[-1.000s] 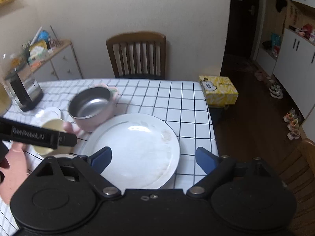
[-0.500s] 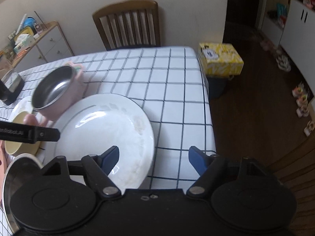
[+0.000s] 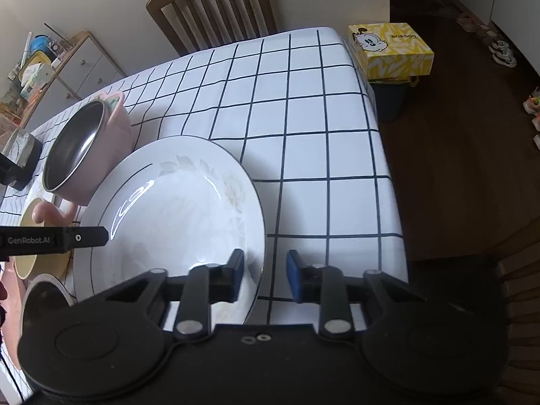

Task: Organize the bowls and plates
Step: 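Close the left gripper on the plate rim while the right gripper closes beside it, then lift the large white plate with both grippers and carry it across the table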

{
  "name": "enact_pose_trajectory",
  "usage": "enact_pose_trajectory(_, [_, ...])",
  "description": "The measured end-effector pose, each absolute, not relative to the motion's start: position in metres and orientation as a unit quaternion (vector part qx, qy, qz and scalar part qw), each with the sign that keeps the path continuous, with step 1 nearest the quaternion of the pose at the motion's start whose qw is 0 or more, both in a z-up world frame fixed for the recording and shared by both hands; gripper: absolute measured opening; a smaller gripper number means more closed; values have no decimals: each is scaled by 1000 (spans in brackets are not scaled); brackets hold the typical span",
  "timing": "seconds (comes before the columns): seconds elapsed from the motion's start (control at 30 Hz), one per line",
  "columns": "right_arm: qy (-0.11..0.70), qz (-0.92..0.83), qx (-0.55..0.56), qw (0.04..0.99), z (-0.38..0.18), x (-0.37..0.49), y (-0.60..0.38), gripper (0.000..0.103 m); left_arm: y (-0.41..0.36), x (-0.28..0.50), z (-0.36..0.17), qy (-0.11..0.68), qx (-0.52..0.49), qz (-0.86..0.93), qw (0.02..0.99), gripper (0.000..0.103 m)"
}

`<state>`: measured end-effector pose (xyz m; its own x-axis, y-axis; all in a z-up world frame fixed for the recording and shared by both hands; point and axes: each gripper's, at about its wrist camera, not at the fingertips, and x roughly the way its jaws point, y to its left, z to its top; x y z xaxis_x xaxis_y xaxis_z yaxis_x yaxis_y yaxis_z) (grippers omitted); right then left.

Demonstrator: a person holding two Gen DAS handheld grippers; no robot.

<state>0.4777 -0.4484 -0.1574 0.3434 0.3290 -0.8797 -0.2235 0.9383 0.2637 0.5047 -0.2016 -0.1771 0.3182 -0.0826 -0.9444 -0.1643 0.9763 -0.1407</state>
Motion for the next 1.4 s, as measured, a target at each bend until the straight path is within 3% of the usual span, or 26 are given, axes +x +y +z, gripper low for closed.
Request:
enact_pose_trajectory(0.13, [549,177,57,815,-157,480,-448,12,-195,505,-181,588,-123,28,799,26])
enact_pose_trajectory(0.27, [549,176,64,814,-158,480,-449,11,-191,504,-182,586,-135,31,798,14])
enact_pose_trajectory(1.0, [529,162,96,827,-138,479,-474,6,-207,506,-165,559,-126,15,820,9])
enact_pose_trajectory(1.4, [542,172,129,813,-155,484,-489,6,-198,508,-178,563,-155,-9,812,9])
